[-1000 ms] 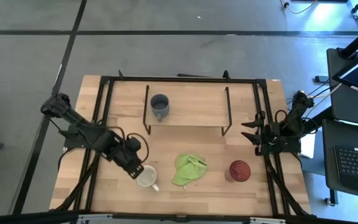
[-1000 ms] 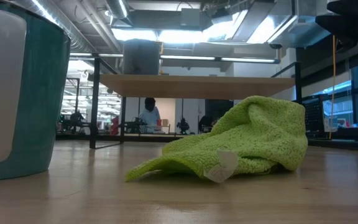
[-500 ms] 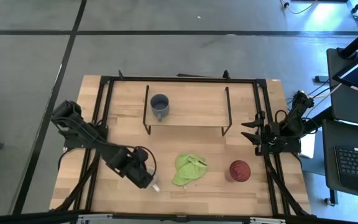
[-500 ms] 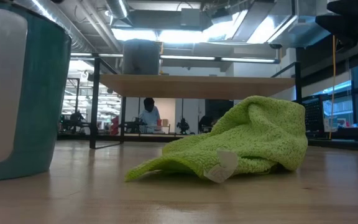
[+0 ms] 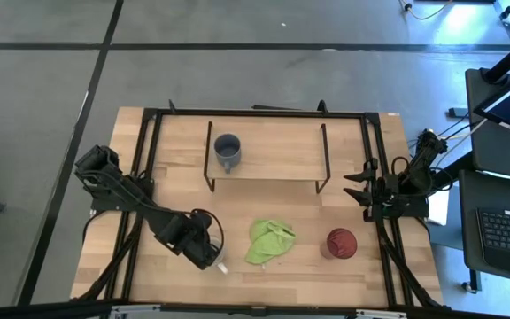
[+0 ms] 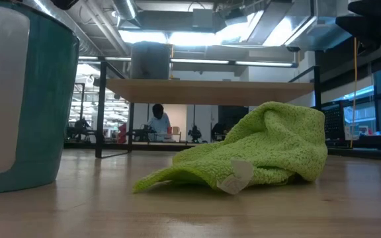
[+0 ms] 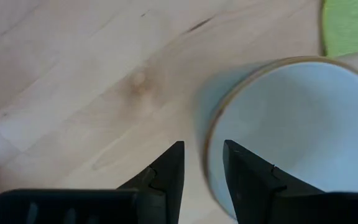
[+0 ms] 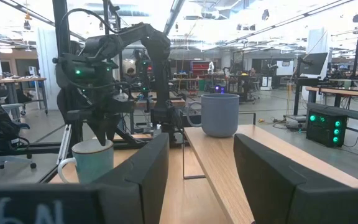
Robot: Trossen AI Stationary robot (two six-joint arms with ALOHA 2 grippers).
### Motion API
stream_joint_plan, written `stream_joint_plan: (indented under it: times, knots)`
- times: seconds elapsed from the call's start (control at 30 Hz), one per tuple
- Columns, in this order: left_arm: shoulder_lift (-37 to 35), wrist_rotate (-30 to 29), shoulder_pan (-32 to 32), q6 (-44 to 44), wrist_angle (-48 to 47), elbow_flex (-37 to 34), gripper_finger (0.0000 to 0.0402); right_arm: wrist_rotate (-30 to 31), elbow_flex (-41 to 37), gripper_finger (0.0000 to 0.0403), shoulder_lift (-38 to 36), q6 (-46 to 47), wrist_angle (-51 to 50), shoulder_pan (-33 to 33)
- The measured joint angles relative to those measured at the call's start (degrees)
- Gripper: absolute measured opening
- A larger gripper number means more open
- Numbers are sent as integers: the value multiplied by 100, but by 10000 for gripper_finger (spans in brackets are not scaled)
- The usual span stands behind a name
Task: Stack small to large cups/mugs on shelf
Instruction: Put the light blue mug on the shelf
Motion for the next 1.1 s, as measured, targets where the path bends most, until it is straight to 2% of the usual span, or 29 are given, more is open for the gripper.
stream_joint_plan:
  times: [0.43,1.1]
  knots:
    - [0,327,9,-897,-315,2,106,0,0,181,-2,-2,0,-2]
    - [0,477,-311,-3404,-71,2,105,0,0,181,-2,-2,0,-2]
